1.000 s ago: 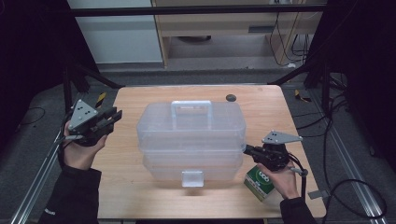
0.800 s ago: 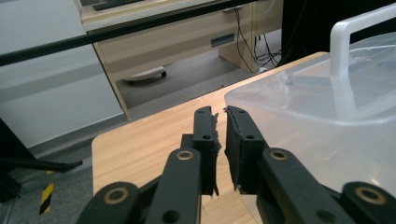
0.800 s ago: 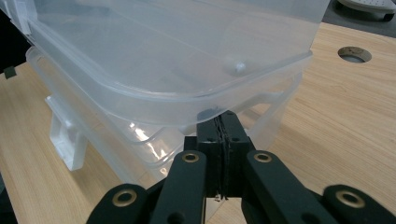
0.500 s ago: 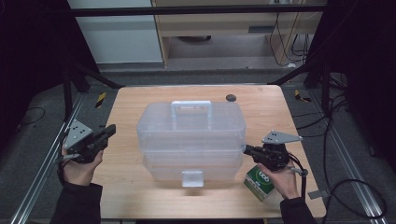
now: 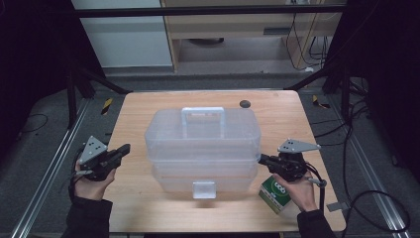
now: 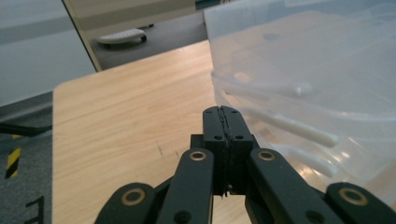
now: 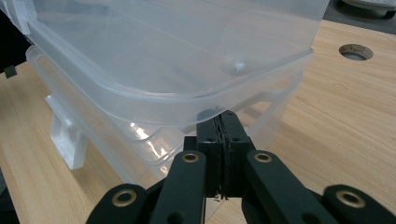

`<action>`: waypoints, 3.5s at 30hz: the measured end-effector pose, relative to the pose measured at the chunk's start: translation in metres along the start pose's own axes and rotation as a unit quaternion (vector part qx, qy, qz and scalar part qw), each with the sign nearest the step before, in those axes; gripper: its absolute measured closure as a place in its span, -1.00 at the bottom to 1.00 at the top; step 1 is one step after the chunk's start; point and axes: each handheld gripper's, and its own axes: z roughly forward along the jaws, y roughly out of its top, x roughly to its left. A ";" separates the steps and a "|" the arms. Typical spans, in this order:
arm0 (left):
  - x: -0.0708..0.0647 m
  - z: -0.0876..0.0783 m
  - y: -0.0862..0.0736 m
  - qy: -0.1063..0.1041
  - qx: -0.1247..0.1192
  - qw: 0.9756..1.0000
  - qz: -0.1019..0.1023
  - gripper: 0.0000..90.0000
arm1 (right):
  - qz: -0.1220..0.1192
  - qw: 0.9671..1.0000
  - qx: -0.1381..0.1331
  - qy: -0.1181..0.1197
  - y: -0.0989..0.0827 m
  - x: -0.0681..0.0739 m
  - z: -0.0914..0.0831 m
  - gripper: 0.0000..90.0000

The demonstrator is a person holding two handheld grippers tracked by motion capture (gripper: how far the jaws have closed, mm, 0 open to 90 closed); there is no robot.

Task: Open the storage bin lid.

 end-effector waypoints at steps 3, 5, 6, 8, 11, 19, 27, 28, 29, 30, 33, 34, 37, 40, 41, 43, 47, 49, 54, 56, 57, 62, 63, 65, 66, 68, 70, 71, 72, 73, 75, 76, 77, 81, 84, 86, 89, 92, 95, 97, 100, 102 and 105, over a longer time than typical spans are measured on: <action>-0.004 0.005 -0.005 -0.020 0.012 1.000 0.007 0.99 | 0.001 1.000 0.000 0.000 0.000 0.000 0.000 0.95; -0.007 0.009 -0.007 -0.030 0.020 0.999 0.012 0.99 | 0.003 1.000 0.001 0.000 0.000 0.000 0.000 0.95; -0.009 0.011 -0.008 -0.038 0.021 0.999 0.015 0.99 | 0.003 1.000 0.000 0.000 0.000 0.000 0.000 0.95; -0.012 0.013 -0.008 -0.047 0.023 0.998 0.019 0.99 | 0.002 1.000 0.000 0.000 0.000 0.000 0.000 0.96; -0.017 0.015 -0.008 -0.062 0.025 0.997 0.025 0.99 | 0.003 1.000 0.001 0.000 -0.001 -0.001 0.001 0.96; -0.027 0.018 -0.005 -0.097 0.027 0.994 0.034 0.99 | 0.005 1.000 0.001 -0.001 -0.001 -0.001 0.001 0.99; -0.030 0.018 -0.002 -0.112 0.021 0.993 0.030 0.99 | 0.006 1.000 -0.004 -0.002 0.001 -0.003 0.001 1.00; -0.031 0.018 -0.002 -0.111 0.020 0.993 0.031 0.99 | 0.007 1.000 -0.005 -0.002 0.002 -0.003 0.001 1.00; -0.031 0.018 -0.001 -0.111 0.019 0.993 0.030 0.99 | 0.009 1.000 -0.005 -0.001 0.003 -0.003 0.001 1.00; -0.031 0.018 0.000 -0.111 0.017 0.993 0.029 0.99 | 0.007 1.000 -0.006 -0.003 0.003 -0.004 0.001 1.00; -0.031 0.018 0.003 -0.110 0.011 0.994 0.024 0.98 | 0.011 1.000 -0.010 -0.001 0.006 -0.005 0.000 1.00; -0.030 0.018 0.004 -0.110 0.007 0.994 0.021 0.97 | 0.011 1.000 -0.011 -0.002 0.008 -0.006 0.000 1.00; -0.030 0.018 0.008 -0.108 -0.002 0.994 0.017 0.97 | 0.010 1.000 -0.017 -0.004 0.013 -0.006 0.000 1.00; -0.030 0.018 0.012 -0.104 -0.009 0.994 0.013 0.97 | 0.012 1.000 -0.022 -0.003 0.017 -0.008 0.000 1.00; -0.030 0.018 0.013 -0.102 -0.009 0.995 0.015 0.97 | 0.017 1.000 -0.023 -0.001 0.018 -0.009 0.000 1.00; -0.030 0.020 0.015 -0.100 -0.011 0.995 0.014 0.98 | 0.016 1.000 -0.025 0.000 0.019 -0.010 0.000 1.00; -0.031 0.022 0.018 -0.094 -0.017 0.995 0.015 0.98 | 0.015 1.000 -0.027 0.000 0.023 -0.011 0.000 0.99; -0.031 0.022 0.019 -0.093 -0.021 0.995 0.012 0.97 | 0.016 1.000 -0.027 -0.001 0.024 -0.011 0.000 0.99; -0.033 0.026 0.022 -0.092 -0.019 0.995 0.018 0.97 | 0.018 0.999 -0.031 0.003 0.024 -0.012 0.000 0.99; -0.033 0.028 0.022 -0.092 -0.017 0.995 0.020 0.97 | 0.016 0.999 -0.031 0.002 0.024 -0.012 0.000 1.00; -0.034 0.028 0.021 -0.093 -0.017 0.995 0.020 0.97 | 0.017 0.999 -0.032 0.002 0.024 -0.012 0.000 1.00; -0.033 0.027 0.019 -0.086 -0.013 0.996 0.024 0.92 | 0.015 0.999 -0.030 0.002 0.023 -0.012 0.000 1.00; -0.032 0.027 0.018 -0.083 -0.008 0.996 0.025 0.89 | 0.015 0.999 -0.030 0.002 0.023 -0.012 0.000 1.00; -0.029 0.026 0.014 -0.075 -0.003 0.997 0.024 0.86 | 0.014 1.000 -0.028 0.002 0.023 -0.012 0.000 1.00; -0.027 0.026 0.013 -0.072 -0.002 0.997 0.023 0.84 | 0.015 1.000 -0.027 0.003 0.022 -0.011 0.000 1.00; -0.024 0.025 0.011 -0.062 0.000 0.998 0.025 0.76 | 0.015 1.000 -0.026 0.004 0.021 -0.011 0.000 1.00; -0.023 0.026 0.010 -0.056 -0.003 0.998 0.024 0.67 | 0.015 1.000 -0.025 0.003 0.021 -0.011 0.000 1.00; -0.023 0.026 0.010 -0.053 -0.006 0.998 0.023 0.61 | 0.015 1.000 -0.026 0.003 0.021 -0.011 0.000 1.00; -0.023 0.026 0.011 -0.050 -0.010 0.998 0.024 0.55 | 0.015 1.000 -0.025 0.002 0.021 -0.011 0.000 1.00; -0.023 0.027 0.012 -0.048 -0.014 0.998 0.024 0.47 | 0.015 1.000 -0.025 0.002 0.021 -0.011 0.000 1.00; -0.025 0.030 0.013 -0.041 -0.019 0.999 0.028 0.34 | 0.015 1.000 -0.025 0.002 0.021 -0.011 0.000 1.00; -0.025 0.031 0.013 -0.039 -0.020 0.999 0.029 0.31 | 0.015 1.000 -0.025 0.002 0.021 -0.011 0.000 1.00; -0.026 0.033 0.014 -0.036 -0.022 0.999 0.031 0.27 | 0.015 1.000 -0.025 0.002 0.021 -0.011 0.000 1.00; -0.027 0.039 0.016 -0.033 -0.024 0.998 0.038 0.23 | 0.015 1.000 -0.024 0.002 0.021 -0.011 0.000 1.00; -0.028 0.041 0.018 -0.034 -0.033 0.998 0.039 0.24 | 0.015 1.000 -0.024 0.002 0.022 -0.011 0.000 1.00; -0.029 0.041 0.019 -0.033 -0.037 0.998 0.041 0.25 | 0.014 1.000 -0.024 0.002 0.022 -0.011 0.000 1.00; -0.030 0.041 0.020 -0.035 -0.040 0.998 0.044 0.26 | 0.015 1.000 -0.025 0.001 0.022 -0.011 0.000 0.99; -0.032 0.043 0.020 -0.037 -0.041 0.997 0.049 0.28 | 0.014 1.000 -0.024 0.002 0.022 -0.011 0.000 0.99; -0.032 0.043 0.020 -0.032 -0.043 0.997 0.051 0.31 | 0.014 1.000 -0.024 0.002 0.022 -0.011 0.000 0.99; -0.033 0.042 0.020 -0.029 -0.044 0.997 0.051 0.33 | 0.014 1.000 -0.025 0.002 0.022 -0.011 0.000 0.99; -0.033 0.041 0.021 -0.027 -0.043 0.997 0.054 0.37 | 0.015 1.000 -0.026 0.003 0.022 -0.011 0.000 0.97; -0.032 0.040 0.021 -0.028 -0.041 0.997 0.053 0.38 | 0.015 1.000 -0.026 0.002 0.022 -0.010 0.001 0.95; -0.032 0.039 0.021 -0.028 -0.039 0.998 0.050 0.39 | 0.015 1.000 -0.026 0.000 0.021 -0.010 0.002 0.93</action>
